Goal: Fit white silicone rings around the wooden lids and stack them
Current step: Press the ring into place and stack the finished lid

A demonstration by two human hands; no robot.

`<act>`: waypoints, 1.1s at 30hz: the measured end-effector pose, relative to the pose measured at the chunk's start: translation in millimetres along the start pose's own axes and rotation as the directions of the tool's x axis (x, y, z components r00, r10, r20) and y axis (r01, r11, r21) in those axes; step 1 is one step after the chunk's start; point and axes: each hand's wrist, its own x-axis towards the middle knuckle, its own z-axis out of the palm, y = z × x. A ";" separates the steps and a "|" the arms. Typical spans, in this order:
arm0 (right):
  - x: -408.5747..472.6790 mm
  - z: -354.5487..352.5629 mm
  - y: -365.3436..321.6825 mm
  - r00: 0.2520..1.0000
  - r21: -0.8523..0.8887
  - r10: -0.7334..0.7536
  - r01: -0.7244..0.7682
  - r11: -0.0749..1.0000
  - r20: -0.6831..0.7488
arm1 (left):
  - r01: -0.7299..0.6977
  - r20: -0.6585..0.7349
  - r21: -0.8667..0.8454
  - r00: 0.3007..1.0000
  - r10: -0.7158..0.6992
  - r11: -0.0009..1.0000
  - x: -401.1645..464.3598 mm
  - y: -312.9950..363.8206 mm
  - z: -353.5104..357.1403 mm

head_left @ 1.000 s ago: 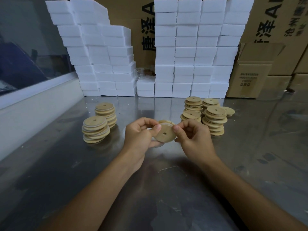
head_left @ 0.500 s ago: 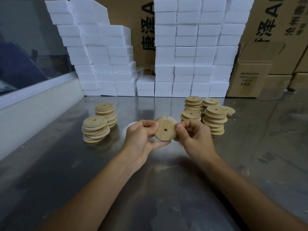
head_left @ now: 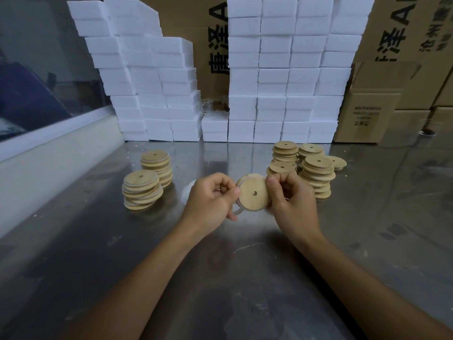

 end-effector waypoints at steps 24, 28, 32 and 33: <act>-3.5 5.2 0.5 0.966 0.003 0.252 -0.253 0.968 0.057 | 0.000 -0.730 -0.361 0.623 -0.283 0.932 22.2 9.9 -45.0; -3.9 4.8 -0.2 0.968 -0.018 0.245 -0.244 0.970 0.062 | 0.083 -0.736 -0.398 0.566 -0.372 0.914 24.4 3.0 -46.3; -3.9 4.7 0.0 0.967 -0.023 0.246 -0.245 0.969 0.066 | 0.104 -0.730 -0.434 0.541 -0.417 0.895 25.5 -0.3 -48.8; -3.8 4.6 0.5 0.967 -0.024 0.246 -0.245 0.969 0.067 | 0.104 -0.724 -0.447 0.542 -0.428 0.888 25.1 -0.7 -50.0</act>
